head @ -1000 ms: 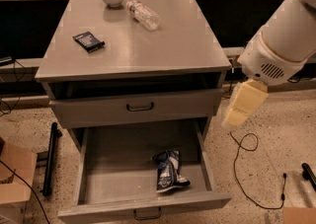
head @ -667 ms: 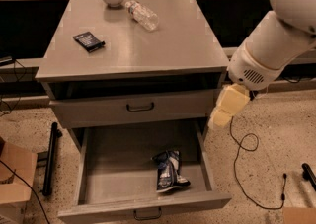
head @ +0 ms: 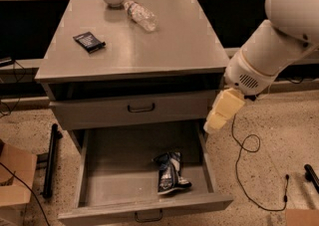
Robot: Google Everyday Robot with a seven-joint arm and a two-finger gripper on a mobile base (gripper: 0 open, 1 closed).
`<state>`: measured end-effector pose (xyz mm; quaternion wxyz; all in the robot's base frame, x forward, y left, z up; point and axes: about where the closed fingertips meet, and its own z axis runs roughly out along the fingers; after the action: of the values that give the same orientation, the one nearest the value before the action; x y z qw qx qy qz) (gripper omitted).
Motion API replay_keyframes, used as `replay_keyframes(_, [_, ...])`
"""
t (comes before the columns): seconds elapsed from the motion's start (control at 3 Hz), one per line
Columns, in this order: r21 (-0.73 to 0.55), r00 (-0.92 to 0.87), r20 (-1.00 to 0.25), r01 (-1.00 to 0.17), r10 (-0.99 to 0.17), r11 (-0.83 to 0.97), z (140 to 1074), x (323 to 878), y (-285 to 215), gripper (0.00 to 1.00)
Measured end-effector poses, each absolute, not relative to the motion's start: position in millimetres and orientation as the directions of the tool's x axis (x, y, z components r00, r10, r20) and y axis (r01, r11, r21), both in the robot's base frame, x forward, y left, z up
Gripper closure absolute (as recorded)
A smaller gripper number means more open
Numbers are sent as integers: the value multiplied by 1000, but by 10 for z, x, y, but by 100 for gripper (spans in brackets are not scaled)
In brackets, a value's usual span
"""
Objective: Pick blue chip bag from middle drawer and place on counter
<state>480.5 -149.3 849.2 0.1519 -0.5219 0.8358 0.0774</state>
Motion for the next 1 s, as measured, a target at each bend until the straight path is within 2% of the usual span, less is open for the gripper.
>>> replay_keyframes(0.67, [199, -502, -485, -861, -717, 468, 7714, 5027, -1106, 0])
replay_keyframes(1.0, [239, -542, -499, -836, -677, 494, 7267, 5233, -956, 0])
